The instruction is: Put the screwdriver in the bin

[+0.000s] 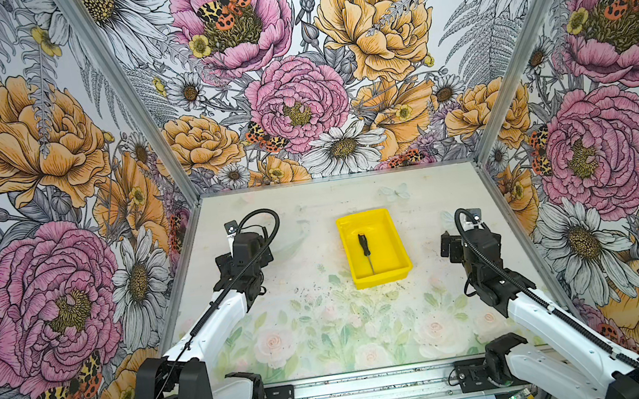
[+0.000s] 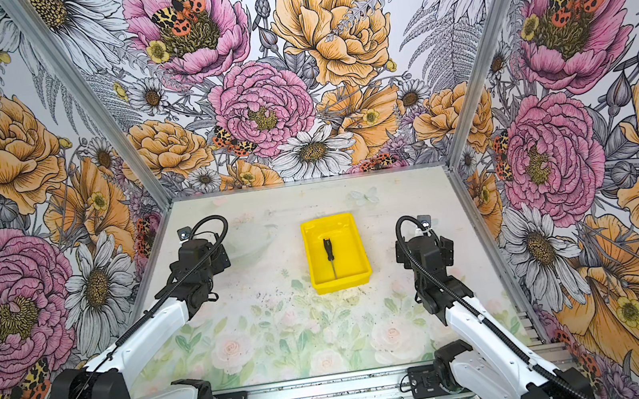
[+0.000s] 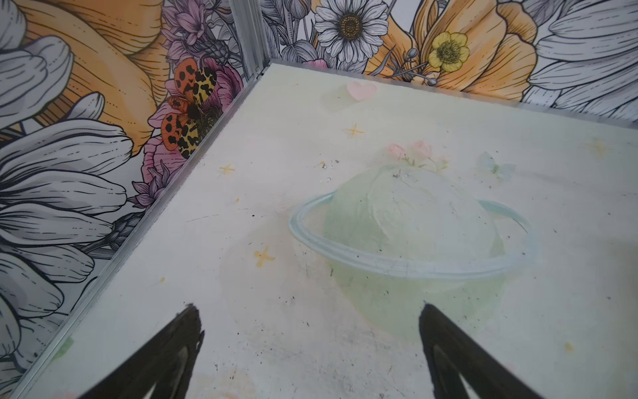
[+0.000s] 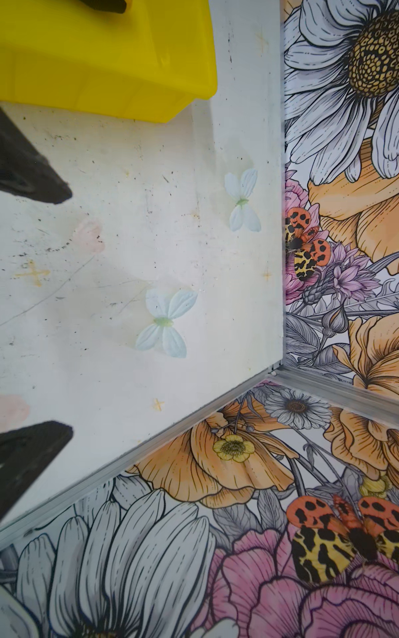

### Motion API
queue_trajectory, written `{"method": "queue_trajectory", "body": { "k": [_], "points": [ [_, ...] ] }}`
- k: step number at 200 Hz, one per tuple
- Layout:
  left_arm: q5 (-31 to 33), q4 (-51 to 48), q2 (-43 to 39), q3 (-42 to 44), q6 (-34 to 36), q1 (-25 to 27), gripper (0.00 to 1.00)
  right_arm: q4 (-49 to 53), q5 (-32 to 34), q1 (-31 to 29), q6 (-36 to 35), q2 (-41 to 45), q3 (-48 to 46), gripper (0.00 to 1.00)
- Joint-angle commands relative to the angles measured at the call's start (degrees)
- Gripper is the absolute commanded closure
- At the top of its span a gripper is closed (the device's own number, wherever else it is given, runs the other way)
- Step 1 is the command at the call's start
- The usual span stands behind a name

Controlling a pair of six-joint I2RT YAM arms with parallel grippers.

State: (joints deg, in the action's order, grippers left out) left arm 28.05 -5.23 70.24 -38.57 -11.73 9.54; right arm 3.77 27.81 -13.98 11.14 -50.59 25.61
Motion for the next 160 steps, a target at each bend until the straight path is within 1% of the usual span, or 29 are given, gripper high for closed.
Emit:
{"method": "queue_trajectory", "body": {
  "k": [1,22,34,55,67,78,91,107,126,130,136,160],
  "points": [
    [-5.4,11.8,-2.0,6.0,3.5,-3.1,0.01,-8.1,-0.2,2.3,0.4,1.0,-3.3,0.00],
    [-8.7,26.1,-2.8,13.6,6.9,-4.9,0.01,-14.8,-4.9,5.6,-0.9,0.2,-6.7,0.00],
    [-9.3,31.5,-1.9,15.9,7.8,-5.4,0.01,-17.0,-6.6,7.0,-1.4,-1.3,-7.4,0.00],
    [-10.6,32.9,1.0,15.4,9.3,-6.3,0.01,-22.3,-7.7,8.7,-1.7,-6.0,-8.7,0.00],
    [-11.6,35.4,3.6,15.2,9.4,-6.9,0.01,-26.0,-8.5,9.4,-2.0,-9.0,-9.3,0.01],
    [-13.1,34.7,5.6,13.4,9.8,-7.6,0.01,-27.1,-9.3,9.7,-2.8,-11.9,-8.1,0.00],
    [-13.5,38.9,8.6,12.7,10.6,-8.1,0.01,-30.0,-9.8,9.9,-3.6,-15.0,-7.0,0.01],
    [-14.6,41.5,11.8,11.0,10.3,-9.1,0.01,-34.0,-10.5,10.7,-4.4,-18.8,-5.9,0.00],
    [-15.7,45.2,16.3,10.2,10.6,-9.7,0.01,-36.4,-10.8,11.9,-4.8,-23.3,-3.6,0.01],
    [-15.7,44.3,16.1,10.0,10.7,-9.6,0.01,-37.1,-10.8,12.1,-4.9,-24.1,-3.2,0.01],
    [-17.7,43.1,15.7,9.9,10.9,-9.6,0.01,-38.0,-10.9,12.3,-4.9,-25.3,-2.6,0.01],
    [-20.0,51.3,16.1,14.1,11.2,-9.9,0.01,-40.2,-12.6,13.2,-4.8,-29.6,-0.1,0.00]
  ]
}}
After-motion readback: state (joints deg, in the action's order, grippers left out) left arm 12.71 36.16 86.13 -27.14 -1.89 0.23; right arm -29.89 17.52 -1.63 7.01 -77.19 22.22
